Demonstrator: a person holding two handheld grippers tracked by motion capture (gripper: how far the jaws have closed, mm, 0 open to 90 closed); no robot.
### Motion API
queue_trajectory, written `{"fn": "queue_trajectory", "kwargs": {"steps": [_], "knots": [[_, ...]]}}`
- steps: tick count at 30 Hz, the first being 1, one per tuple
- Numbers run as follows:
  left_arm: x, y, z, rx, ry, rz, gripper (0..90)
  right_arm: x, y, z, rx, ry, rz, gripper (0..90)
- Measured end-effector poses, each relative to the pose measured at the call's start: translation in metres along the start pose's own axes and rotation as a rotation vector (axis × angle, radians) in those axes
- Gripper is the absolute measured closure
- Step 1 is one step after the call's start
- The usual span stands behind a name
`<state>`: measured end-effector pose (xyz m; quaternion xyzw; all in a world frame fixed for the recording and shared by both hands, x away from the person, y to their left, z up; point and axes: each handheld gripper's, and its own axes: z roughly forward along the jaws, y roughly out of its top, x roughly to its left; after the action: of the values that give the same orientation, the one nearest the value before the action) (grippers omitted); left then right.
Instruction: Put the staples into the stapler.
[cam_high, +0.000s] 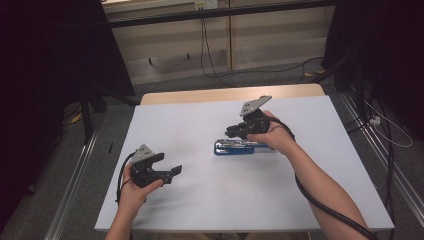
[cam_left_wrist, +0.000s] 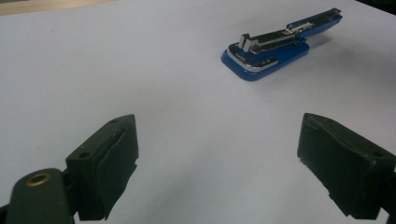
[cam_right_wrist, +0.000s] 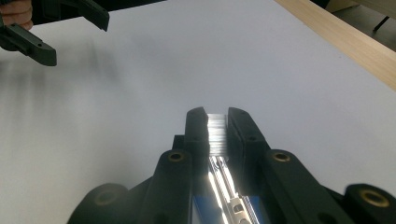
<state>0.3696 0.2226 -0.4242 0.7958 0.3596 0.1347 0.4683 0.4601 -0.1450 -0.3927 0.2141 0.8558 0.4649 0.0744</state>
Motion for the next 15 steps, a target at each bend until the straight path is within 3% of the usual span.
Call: {"fn": "queue_trajectory", "kwargs": {"steps": [9,15], "knots": [[-0.0004,-0.0004,0.0001,0.003,-0.001,0.0,12.7,-0.0006,0.0035,0.0048,-0.005,0.01,0.006,79.3],[0.0006,-0.0005,-0.0004,0.004,0.003,0.001,12.7,-0.001,0.003,0.0098,0.01,0.009,-0.016,79.3]]}}
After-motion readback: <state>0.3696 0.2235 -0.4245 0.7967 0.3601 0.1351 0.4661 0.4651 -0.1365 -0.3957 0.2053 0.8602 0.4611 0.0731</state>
